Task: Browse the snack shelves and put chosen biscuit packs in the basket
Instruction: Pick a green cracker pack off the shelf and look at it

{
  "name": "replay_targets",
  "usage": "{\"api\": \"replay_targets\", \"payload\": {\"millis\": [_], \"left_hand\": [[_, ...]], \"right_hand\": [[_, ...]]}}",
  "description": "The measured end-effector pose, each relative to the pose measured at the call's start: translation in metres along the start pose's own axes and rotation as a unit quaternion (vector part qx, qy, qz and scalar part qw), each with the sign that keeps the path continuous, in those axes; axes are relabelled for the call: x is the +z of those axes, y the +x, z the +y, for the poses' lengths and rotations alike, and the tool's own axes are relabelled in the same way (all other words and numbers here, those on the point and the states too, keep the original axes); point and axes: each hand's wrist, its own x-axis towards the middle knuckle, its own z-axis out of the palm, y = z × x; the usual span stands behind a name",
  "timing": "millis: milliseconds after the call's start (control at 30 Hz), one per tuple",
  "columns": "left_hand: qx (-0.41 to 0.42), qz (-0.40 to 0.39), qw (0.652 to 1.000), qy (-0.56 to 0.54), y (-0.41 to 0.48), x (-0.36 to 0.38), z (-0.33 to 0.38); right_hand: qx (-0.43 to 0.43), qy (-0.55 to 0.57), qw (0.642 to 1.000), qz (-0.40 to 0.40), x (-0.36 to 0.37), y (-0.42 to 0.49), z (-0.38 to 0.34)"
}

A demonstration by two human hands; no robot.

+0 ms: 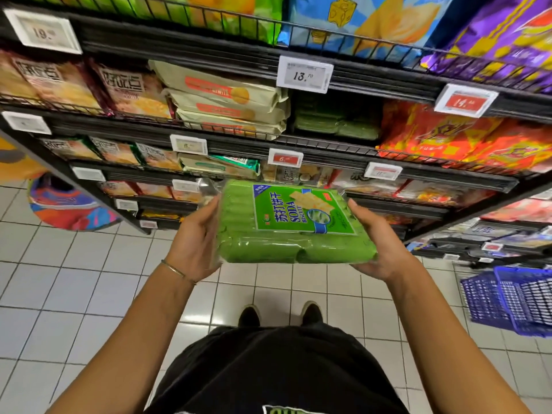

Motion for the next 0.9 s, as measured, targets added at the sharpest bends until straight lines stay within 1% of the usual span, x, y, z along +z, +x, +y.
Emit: {"api": "replay_targets", "payload": {"millis": [67, 167, 367, 467, 533, 600, 700, 767, 833, 900], "left_hand": [[-0.005, 0.004, 1.0, 0.002, 0.0, -0.005, 0.001], [-0.023, 0.031, 0.999, 0.023, 0.003, -0.013, 0.001], [-0.046, 0.018, 0.999, 0.014, 0.006, -0.024, -0.005], [-0.048, 0.01, 0.998, 0.031, 0.002, -0.025, -0.006], [-0.047, -0.018, 0.996, 0.069, -0.002, -0.025, -0.005], [-0.034, -0.044, 0.994, 0.09, -0.002, -0.03, -0.003], [-0.036, -0.09, 0.989, 0.113, -0.008, -0.035, 0.0], [-0.018, -0.092, 0.982, 0.166, -0.01, -0.031, 0.003], [0.013, -0.07, 0.973, 0.22, -0.011, -0.025, 0.001], [0.027, -0.044, 0.972, 0.229, -0.009, -0.021, 0.0]], "right_hand": [[0.008, -0.001, 1.0, 0.0, 0.0, -0.001, 0.001], [0.007, 0.019, 1.0, -0.013, -0.001, -0.003, 0.006], [0.028, 0.056, 0.996, -0.055, -0.002, -0.005, 0.02], [0.029, 0.033, 0.998, -0.041, -0.004, -0.002, 0.024], [0.018, 0.011, 0.999, -0.026, -0.006, -0.003, 0.025], [-0.006, -0.005, 0.999, -0.034, -0.011, -0.005, 0.023], [-0.064, -0.073, 0.994, -0.057, -0.013, -0.011, 0.017], [-0.084, -0.105, 0.99, -0.04, -0.012, -0.012, 0.014], [-0.099, -0.138, 0.985, -0.024, -0.01, -0.009, 0.015], [-0.112, -0.151, 0.982, -0.017, -0.008, -0.008, 0.017]]}}
